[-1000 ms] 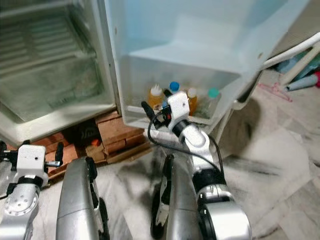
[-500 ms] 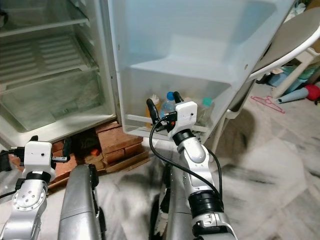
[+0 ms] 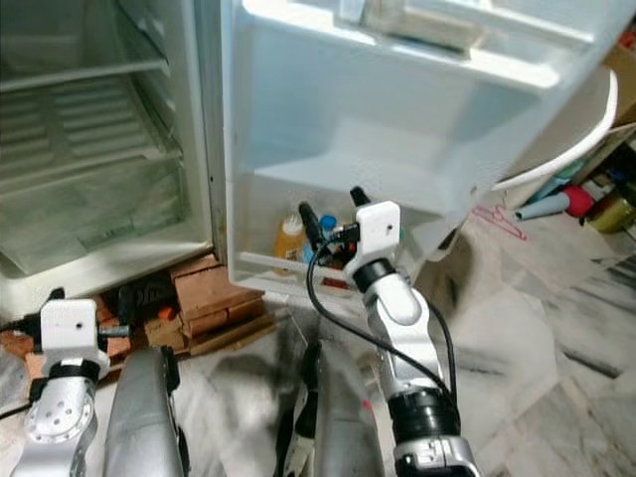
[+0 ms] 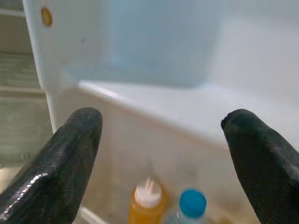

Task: Restocking fridge

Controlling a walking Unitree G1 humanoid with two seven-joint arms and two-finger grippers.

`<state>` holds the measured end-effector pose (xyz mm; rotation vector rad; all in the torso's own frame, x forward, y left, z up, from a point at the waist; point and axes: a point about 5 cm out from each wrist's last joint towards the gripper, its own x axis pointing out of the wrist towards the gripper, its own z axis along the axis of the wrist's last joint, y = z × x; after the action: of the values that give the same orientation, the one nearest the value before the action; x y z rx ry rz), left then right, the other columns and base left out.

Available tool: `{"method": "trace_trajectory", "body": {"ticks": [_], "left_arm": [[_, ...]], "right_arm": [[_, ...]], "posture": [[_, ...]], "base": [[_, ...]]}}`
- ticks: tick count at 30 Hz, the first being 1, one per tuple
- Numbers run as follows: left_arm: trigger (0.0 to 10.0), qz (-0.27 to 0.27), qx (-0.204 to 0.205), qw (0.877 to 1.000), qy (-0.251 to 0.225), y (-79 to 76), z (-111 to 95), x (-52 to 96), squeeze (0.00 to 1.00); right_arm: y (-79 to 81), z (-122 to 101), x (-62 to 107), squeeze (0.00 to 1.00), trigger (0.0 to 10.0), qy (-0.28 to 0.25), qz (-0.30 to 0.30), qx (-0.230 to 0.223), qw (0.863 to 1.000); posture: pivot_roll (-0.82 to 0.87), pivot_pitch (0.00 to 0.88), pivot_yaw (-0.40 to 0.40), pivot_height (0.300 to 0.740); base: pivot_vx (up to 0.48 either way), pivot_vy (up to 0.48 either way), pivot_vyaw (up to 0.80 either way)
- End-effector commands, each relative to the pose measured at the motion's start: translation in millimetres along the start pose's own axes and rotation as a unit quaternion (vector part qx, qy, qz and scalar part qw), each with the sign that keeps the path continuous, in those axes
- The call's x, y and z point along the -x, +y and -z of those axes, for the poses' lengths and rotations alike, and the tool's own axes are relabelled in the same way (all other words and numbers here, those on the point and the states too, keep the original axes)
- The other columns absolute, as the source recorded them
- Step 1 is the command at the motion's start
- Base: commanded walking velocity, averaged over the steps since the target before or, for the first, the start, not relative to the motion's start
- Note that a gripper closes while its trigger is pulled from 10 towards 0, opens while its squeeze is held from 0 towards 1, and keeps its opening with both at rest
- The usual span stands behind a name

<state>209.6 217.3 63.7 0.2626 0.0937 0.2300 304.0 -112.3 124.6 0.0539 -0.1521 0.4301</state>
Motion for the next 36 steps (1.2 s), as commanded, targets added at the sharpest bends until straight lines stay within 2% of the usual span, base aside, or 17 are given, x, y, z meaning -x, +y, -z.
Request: {"method": "trace_trajectory", "body": {"ticks": [1, 7, 11, 12, 14, 17, 20, 27, 36], "left_arm": [[10.0, 0.003, -0.005, 1.0, -0.003, -4.4, -1.7, -0.9, 0.0], [10.0, -0.002, -0.021, 1.0, -0.006, -4.7, -1.6, -5.8, 0.0], [10.0, -0.006, -0.024, 1.0, -0.001, -5.9, 0.1, -8.6, 0.0], [10.0, -0.001, -0.028, 1.0, -0.001, -9.9, -0.2, -11.7, 0.0], [10.0, 0.004, -0.034, 0.999, -0.001, -13.5, -0.6, -14.5, 0.0], [10.0, 0.014, -0.047, 0.999, -0.003, -15.7, -0.2, -18.9, 0.0], [10.0, 0.021, -0.054, 0.998, -0.002, -14.4, 0.7, -21.6, 0.0], [10.0, 0.03, -0.07, 0.997, -0.003, -11.9, 2.4, -27.1, 0.0], [10.0, 0.026, -0.069, 0.997, -0.006, -14.8, 1.9, -29.8, 0.0]], "right_arm": [[-5.4, -3.4, 0.7, 0.0, 10.0, 0.0, 0.009, 0.001, 1.0], [-5.4, -1.0, 1.9, 0.0, 10.0, 0.007, 0.016, -0.008, 1.0], [-7.9, 7.4, 3.8, 0.0, 10.0, 0.026, 0.027, -0.03, 0.999], [-16.4, 13.0, 5.8, 0.0, 10.0, 0.039, 0.055, -0.041, 0.997], [-22.6, 16.4, 7.4, 0.0, 10.0, 0.047, 0.074, -0.05, 0.995], [-25.7, 16.1, 8.2, 0.0, 10.0, 0.046, 0.085, -0.044, 0.994], [-24.1, 16.3, 9.1, 0.0, 10.0, 0.047, 0.086, -0.044, 0.994], [-8.3, 25.1, 11.9, 0.0, 10.0, 0.063, 0.057, -0.033, 0.996], [-5.8, 27.1, 6.0, 0.0, 10.0, 0.08, 0.026, -0.041, 0.996]], "posture": [[0.23, 0.087, -0.217, 0.64], [0.23, 0.075, -0.219, 0.675], [0.23, 0.062, -0.211, 0.695], [0.21, 0.043, -0.2, 0.705], [0.21, 0.04, -0.198, 0.715], [0.19, 0.032, -0.173, 0.735], [0.18, 0.03, -0.151, 0.74], [0.18, 0.013, -0.148, 0.74], [0.2, 0.012, -0.18, 0.74]], "base": [[0.0, 0.0, 0.0], [0.0, 0.0, 0.0], [0.0, 0.0, 0.0], [0.0, 0.0, 0.0], [0.0, 0.0, 0.0], [0.0, 0.0, 0.0], [0.0, 0.0, 0.0], [0.0, -0.329, 0.0], [0.0, -0.452, 0.0]]}}
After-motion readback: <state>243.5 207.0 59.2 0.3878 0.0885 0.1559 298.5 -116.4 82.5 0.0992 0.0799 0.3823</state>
